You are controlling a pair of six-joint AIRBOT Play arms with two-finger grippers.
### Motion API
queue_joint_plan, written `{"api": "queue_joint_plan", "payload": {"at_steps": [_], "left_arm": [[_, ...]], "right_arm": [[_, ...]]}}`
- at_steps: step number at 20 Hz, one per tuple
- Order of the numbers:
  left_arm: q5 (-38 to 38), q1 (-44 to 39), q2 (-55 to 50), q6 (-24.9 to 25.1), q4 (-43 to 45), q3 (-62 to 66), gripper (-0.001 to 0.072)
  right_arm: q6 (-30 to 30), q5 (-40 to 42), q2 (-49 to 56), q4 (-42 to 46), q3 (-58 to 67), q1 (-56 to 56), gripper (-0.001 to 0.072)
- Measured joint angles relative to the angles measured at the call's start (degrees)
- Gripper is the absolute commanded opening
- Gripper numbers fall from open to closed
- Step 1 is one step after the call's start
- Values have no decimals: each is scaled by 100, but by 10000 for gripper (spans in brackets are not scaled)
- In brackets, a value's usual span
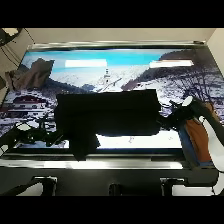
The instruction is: Fold the shirts.
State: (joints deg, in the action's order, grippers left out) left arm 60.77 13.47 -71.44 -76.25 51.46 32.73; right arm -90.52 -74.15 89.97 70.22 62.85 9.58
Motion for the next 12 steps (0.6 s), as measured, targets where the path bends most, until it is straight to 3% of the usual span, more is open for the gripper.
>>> {"api": "queue_joint_plan", "payload": {"at_steps": [7, 12], "left_arm": [[72, 81, 275, 107, 105, 1185, 20], [155, 46, -675, -214, 107, 3254, 20]], "right_arm": [[7, 258, -201, 232, 931, -168, 52], [-367, 1086, 229, 645, 2258, -463, 52]]}}
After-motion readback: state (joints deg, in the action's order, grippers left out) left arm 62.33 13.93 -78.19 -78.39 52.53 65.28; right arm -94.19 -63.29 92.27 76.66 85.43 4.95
